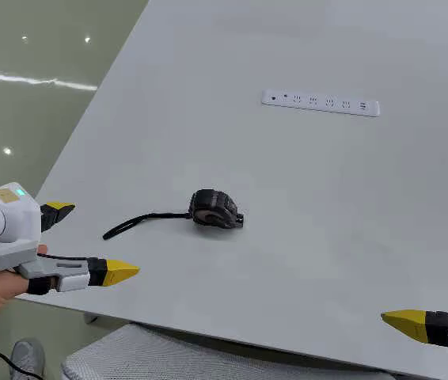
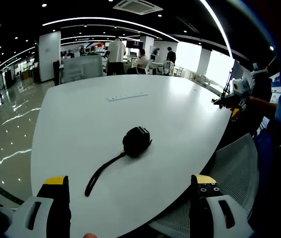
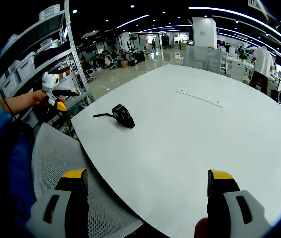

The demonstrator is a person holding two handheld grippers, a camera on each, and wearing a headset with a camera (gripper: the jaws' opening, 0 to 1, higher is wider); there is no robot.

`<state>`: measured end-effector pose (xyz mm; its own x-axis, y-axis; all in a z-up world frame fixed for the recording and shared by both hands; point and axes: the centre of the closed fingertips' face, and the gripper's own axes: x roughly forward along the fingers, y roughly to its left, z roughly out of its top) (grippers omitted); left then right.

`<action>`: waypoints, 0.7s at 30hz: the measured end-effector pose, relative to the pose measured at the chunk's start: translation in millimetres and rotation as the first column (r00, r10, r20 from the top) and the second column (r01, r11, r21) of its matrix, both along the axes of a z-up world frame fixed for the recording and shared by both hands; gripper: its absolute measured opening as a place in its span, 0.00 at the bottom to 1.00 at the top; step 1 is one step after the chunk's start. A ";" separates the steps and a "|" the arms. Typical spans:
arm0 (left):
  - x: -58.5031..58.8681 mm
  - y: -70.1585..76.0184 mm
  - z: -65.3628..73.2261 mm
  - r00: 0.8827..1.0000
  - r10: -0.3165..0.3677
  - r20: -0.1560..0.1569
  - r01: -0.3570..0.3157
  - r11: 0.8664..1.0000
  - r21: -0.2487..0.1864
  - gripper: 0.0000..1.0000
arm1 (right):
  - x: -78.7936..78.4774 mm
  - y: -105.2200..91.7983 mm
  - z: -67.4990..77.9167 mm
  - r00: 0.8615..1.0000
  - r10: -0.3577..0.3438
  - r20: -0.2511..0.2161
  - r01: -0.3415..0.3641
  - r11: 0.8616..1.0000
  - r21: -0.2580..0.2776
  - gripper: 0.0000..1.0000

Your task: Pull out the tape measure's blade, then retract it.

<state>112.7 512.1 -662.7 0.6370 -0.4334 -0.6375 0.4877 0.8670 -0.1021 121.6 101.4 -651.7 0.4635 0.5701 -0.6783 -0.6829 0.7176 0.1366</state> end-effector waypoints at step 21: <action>8.4 4.7 2.0 1.000 0.017 0.021 -0.016 1.000 -0.007 0.91 | 3.3 -0.3 -2.0 1.000 0.007 -0.004 -0.007 1.000 -0.009 0.96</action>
<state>121.1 516.8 -660.7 0.6571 -0.4270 -0.6212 0.4754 0.8743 -0.0981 124.9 101.1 -653.7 0.4568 0.5673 -0.6852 -0.6876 0.7139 0.1326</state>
